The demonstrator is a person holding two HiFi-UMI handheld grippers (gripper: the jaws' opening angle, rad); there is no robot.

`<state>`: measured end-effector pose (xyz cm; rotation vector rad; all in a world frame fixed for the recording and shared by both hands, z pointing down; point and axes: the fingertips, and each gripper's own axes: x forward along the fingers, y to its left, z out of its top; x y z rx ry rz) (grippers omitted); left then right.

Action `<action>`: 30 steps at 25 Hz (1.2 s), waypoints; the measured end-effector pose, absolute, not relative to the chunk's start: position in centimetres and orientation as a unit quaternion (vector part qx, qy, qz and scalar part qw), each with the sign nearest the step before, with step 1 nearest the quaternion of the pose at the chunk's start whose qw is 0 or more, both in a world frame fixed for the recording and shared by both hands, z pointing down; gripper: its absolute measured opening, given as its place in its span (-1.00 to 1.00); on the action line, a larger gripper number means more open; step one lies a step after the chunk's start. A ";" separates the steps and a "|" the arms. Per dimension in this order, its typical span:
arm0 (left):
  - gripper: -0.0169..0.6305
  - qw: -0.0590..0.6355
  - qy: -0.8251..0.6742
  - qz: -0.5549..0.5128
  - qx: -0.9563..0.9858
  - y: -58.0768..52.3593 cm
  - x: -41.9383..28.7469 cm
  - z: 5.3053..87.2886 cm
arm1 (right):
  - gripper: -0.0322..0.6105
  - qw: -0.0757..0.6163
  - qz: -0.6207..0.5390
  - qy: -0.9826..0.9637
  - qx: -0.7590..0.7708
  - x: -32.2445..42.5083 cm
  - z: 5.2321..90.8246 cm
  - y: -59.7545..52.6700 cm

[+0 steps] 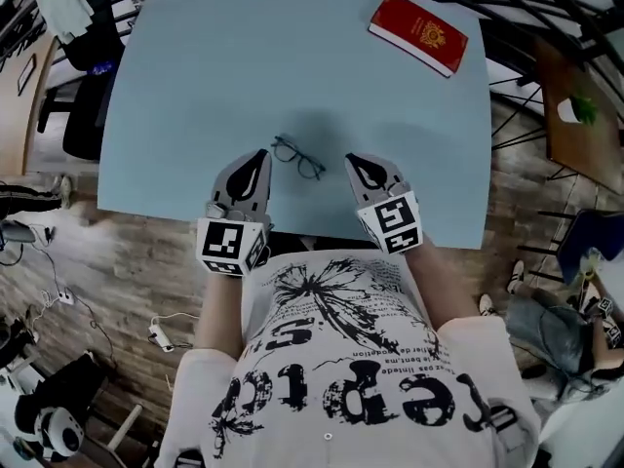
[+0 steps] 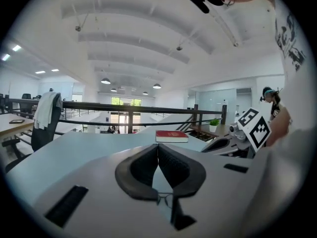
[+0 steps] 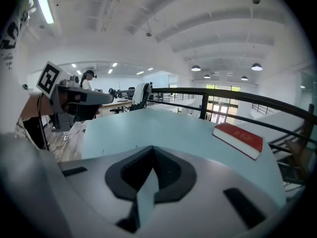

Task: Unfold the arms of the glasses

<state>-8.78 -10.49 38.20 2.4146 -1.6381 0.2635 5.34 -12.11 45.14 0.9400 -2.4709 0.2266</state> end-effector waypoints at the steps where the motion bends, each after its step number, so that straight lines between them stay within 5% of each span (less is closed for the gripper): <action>1: -0.89 0.110 -0.548 0.091 0.824 -11.1 -8.9 38.8 | -0.87 0.251 0.086 -0.902 0.342 5.0 45.7 -12.3; 10: -0.89 0.138 -0.482 0.140 0.854 -14.2 -10.7 43.7 | -0.85 0.373 0.165 -0.855 0.322 3.3 53.1 -11.6; 18: -0.89 0.134 -0.425 0.192 0.874 -14.7 -10.5 47.5 | -0.59 0.493 0.114 -0.829 0.238 2.1 58.0 -10.5; 30: -0.89 0.130 -0.364 0.258 0.885 -13.7 -9.5 51.1 | -0.78 0.531 0.047 -0.828 0.175 0.8 59.9 -11.2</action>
